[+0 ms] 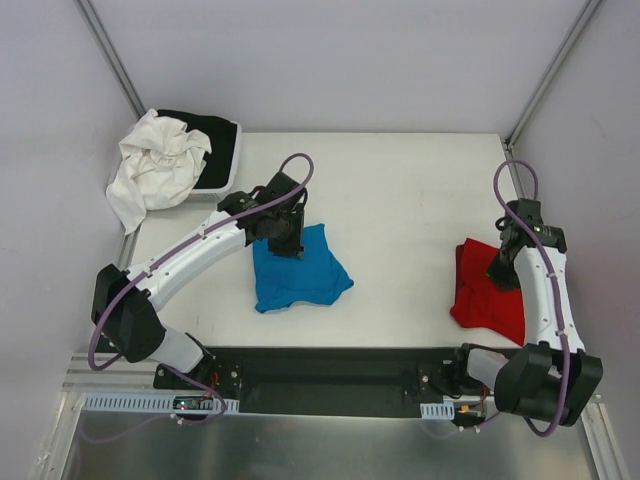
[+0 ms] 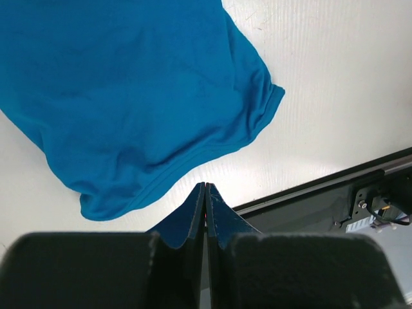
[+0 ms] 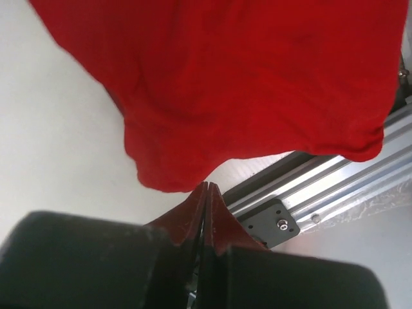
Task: Fold and stack the t-shirts
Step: Fold the tshirt
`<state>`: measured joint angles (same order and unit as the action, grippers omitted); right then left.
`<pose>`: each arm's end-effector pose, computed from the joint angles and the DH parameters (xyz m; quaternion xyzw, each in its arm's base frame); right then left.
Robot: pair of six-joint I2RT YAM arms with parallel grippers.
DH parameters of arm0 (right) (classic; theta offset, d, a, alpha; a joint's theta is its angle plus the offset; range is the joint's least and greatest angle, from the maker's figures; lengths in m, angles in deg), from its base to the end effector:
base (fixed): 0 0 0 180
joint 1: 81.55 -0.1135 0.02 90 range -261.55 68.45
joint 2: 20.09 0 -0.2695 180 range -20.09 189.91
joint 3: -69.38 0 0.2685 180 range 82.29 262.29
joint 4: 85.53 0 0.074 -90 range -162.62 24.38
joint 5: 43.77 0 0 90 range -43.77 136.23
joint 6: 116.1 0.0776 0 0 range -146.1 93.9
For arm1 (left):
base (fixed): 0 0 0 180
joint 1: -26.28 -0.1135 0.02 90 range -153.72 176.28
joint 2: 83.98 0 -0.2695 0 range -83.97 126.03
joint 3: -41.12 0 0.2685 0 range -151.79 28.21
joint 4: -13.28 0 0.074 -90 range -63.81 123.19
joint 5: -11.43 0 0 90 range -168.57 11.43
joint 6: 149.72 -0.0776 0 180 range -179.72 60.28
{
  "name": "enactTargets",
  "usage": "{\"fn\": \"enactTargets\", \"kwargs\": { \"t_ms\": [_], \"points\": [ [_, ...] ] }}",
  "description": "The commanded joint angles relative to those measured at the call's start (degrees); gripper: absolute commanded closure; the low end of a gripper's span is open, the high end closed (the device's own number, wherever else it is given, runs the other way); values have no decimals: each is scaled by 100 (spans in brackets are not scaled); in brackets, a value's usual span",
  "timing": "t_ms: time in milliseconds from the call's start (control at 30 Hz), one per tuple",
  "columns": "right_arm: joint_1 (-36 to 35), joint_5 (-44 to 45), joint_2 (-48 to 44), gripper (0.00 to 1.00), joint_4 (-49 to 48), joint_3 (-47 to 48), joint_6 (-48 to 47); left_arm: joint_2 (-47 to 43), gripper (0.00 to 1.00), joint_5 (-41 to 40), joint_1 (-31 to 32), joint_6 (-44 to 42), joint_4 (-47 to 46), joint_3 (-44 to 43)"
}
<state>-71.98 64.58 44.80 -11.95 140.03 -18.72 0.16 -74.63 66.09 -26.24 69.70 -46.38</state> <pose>0.2213 -0.0621 0.2477 0.1731 0.9537 -0.1601 0.1869 0.2666 -0.2292 0.2763 0.0632 0.9459 -0.2151 0.2346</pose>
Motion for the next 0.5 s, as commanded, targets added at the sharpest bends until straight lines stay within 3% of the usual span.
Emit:
{"fn": "enactTargets", "kwargs": {
  "t_ms": [0,100,467],
  "points": [
    [736,-231,156,99,-528,-130,0,-134,99,-34,44,-122,175,-30],
    [1415,-1269,392,99,-1047,-324,237,-178,99,-34,44,-157,219,-56],
    [2014,-587,1176,99,-1293,-43,712,76,99,-192,35,-377,711,-372]
  ]
}}
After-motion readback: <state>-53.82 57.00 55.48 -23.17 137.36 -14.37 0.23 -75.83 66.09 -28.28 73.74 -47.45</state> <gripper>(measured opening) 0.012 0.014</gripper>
